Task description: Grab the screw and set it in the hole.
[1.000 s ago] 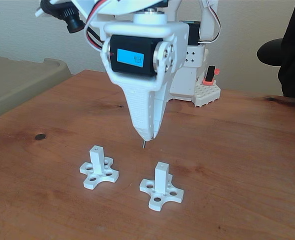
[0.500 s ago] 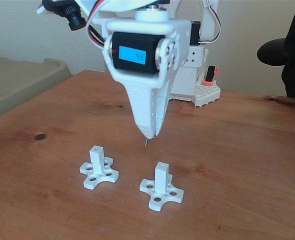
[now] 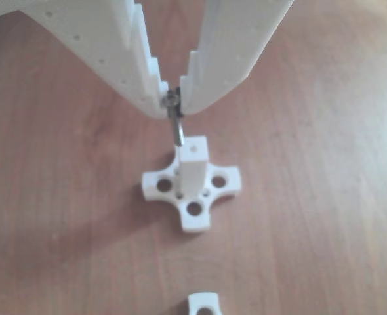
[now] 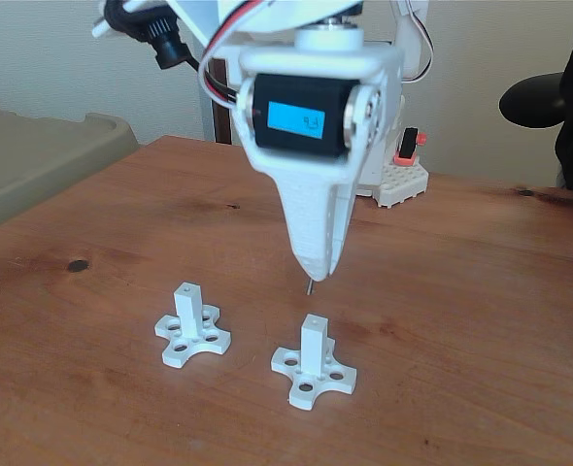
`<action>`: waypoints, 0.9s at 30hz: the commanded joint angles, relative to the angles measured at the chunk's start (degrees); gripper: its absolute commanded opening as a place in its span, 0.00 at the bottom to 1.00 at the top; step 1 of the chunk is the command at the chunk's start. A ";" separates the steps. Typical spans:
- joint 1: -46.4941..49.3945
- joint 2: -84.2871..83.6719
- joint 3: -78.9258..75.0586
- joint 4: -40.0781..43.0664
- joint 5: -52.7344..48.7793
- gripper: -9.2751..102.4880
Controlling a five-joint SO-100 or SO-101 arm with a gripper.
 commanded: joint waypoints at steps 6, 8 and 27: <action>-0.79 -0.18 -4.75 -2.11 0.18 0.04; -0.79 -0.44 -4.75 -2.37 0.18 0.04; -0.79 -1.14 -3.87 -4.31 0.00 0.04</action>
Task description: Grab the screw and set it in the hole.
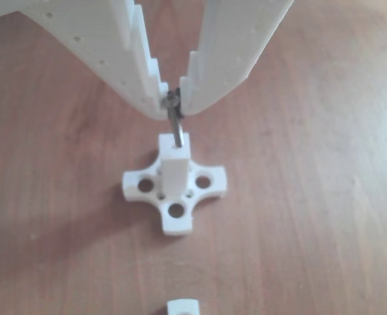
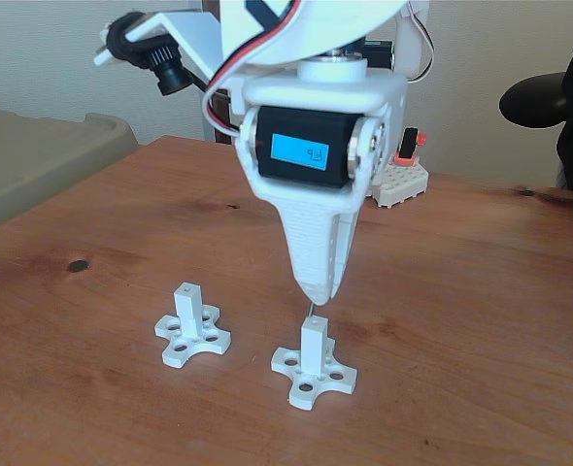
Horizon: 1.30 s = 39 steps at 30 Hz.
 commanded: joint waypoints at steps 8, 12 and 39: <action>-0.79 0.26 -3.52 -0.97 0.00 0.04; -0.88 0.18 -3.34 -1.05 0.00 0.04; -0.53 0.26 -2.20 -0.44 -0.09 0.04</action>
